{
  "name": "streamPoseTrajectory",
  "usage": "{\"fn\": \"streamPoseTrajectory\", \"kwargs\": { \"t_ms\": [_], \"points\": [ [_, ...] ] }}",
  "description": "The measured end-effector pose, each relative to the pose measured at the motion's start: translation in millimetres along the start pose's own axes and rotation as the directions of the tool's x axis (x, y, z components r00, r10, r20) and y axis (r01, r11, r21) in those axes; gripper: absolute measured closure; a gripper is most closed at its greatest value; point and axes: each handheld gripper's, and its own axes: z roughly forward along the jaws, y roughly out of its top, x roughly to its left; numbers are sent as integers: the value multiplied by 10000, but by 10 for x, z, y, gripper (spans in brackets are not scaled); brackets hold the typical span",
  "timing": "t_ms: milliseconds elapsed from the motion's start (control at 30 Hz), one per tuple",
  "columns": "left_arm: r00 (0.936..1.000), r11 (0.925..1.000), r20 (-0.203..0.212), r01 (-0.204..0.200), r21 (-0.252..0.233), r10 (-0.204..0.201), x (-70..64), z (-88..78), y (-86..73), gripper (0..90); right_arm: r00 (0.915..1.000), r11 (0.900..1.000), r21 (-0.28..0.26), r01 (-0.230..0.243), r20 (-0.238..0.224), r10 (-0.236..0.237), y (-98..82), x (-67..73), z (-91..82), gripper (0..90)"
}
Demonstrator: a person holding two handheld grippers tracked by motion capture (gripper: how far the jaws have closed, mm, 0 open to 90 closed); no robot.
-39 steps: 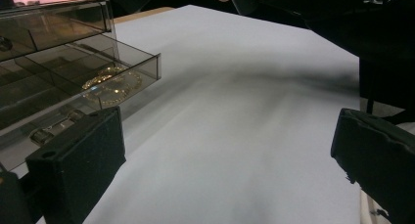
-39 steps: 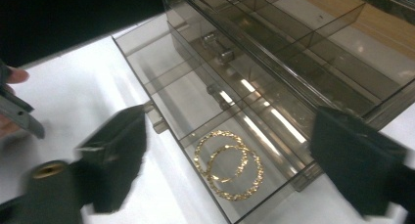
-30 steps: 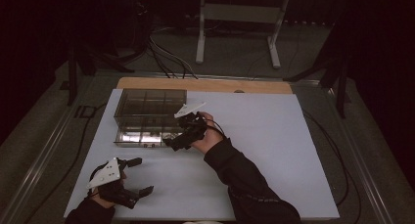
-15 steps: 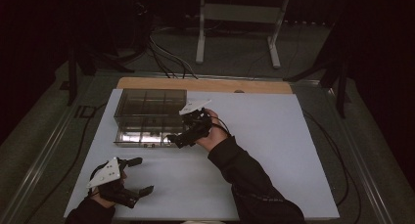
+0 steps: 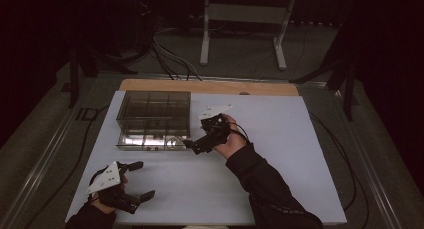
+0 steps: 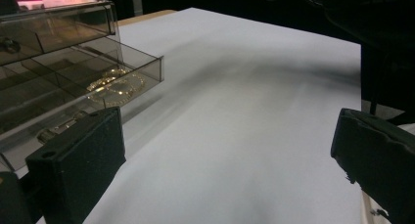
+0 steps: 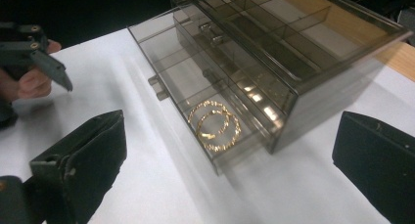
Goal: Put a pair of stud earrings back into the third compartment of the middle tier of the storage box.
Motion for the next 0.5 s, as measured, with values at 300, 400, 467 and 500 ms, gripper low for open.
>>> {"fn": "streamPoseTrajectory", "kwargs": {
  "t_ms": [300, 400, 467, 500],
  "points": [
    [10000, 10000, 92, 32, 18, -32, -2, 4, -1, 6, 9994, 9996, -62, -267, 217, 268, -285, -89, -225, 0],
    [10000, 10000, 88, 47, 22, -47, -1, 4, -5, 6, 9986, 9989, -118, -464, 242, 466, -401, -120, -271, 0],
    [9999, 10000, 93, 44, 27, -44, 3, 6, -7, 6, 9979, 9984, -97, -564, 328, 567, -484, -134, -300, 0],
    [9999, 10000, 98, 43, 34, -43, 4, 6, -8, 6, 9976, 9982, -71, -594, 341, 596, -527, -143, -311, 0]
  ]
}}
